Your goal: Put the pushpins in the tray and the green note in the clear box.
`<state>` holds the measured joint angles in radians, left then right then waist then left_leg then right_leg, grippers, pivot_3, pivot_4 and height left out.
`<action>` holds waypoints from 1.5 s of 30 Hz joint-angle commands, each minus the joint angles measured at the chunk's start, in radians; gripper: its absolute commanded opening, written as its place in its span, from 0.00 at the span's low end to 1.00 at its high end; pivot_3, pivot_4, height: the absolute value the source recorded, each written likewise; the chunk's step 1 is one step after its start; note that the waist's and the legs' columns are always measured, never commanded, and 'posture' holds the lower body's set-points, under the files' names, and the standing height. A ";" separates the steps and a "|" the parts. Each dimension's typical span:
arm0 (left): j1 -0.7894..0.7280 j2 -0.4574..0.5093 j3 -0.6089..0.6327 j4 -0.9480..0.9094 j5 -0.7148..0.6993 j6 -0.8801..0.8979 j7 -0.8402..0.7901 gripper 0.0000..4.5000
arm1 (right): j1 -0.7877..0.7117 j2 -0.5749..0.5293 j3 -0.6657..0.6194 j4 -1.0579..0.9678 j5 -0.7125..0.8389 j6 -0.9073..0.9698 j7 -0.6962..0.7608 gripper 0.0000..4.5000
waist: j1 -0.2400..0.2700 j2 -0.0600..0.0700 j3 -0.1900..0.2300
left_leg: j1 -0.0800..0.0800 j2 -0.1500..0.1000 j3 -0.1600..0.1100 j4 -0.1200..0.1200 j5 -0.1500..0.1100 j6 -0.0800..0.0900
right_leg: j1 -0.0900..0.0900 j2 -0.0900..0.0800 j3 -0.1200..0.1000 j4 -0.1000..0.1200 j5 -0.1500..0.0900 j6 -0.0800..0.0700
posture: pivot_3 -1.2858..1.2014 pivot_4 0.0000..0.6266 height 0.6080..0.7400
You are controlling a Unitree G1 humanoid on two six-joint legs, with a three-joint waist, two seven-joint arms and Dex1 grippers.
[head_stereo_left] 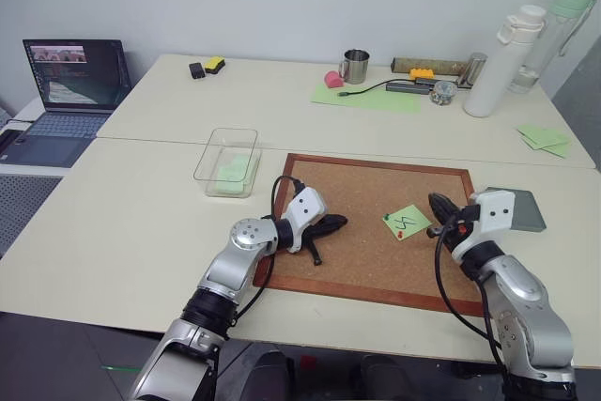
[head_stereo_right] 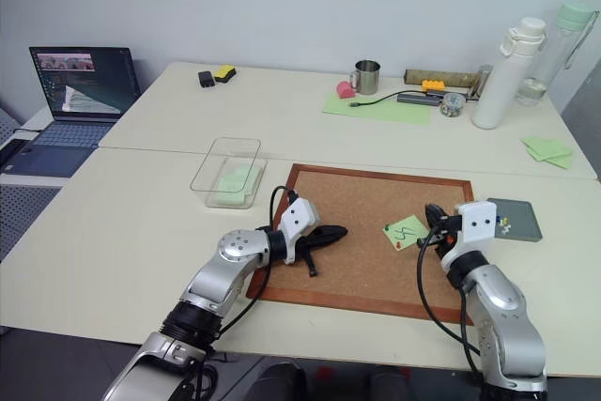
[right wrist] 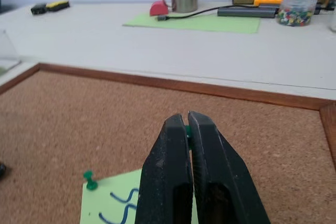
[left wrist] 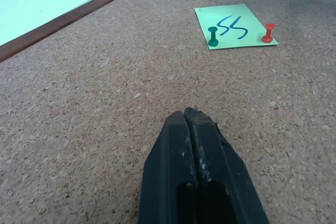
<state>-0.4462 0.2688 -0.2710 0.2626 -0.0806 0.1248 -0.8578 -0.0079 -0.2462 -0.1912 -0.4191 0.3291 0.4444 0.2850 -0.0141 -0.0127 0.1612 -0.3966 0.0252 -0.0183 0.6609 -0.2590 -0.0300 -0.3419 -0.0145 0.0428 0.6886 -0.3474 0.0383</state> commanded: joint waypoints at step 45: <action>0.013 0.010 -0.010 0.002 0.025 0.031 0.016 0.00 | -0.215 -0.191 -0.324 0.469 0.038 0.121 -0.149 0.37 | -0.010 0.002 -0.001 | -0.002 -0.002 0.001 -0.002 0.001 0.001 | 0.001 0.000 0.001 -0.006 0.002 0.002 | 0.52 0.24 1.00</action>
<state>-0.4384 0.2724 -0.2712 0.2402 -0.0758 0.1443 -0.8529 -0.2165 -0.4387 -0.4886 0.0637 0.3402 0.5576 0.1428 -0.0242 -0.0103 0.1603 -0.3984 0.0236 -0.0170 0.6593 -0.2583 -0.0286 -0.3413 -0.0146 0.0437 0.6828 -0.3459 0.0400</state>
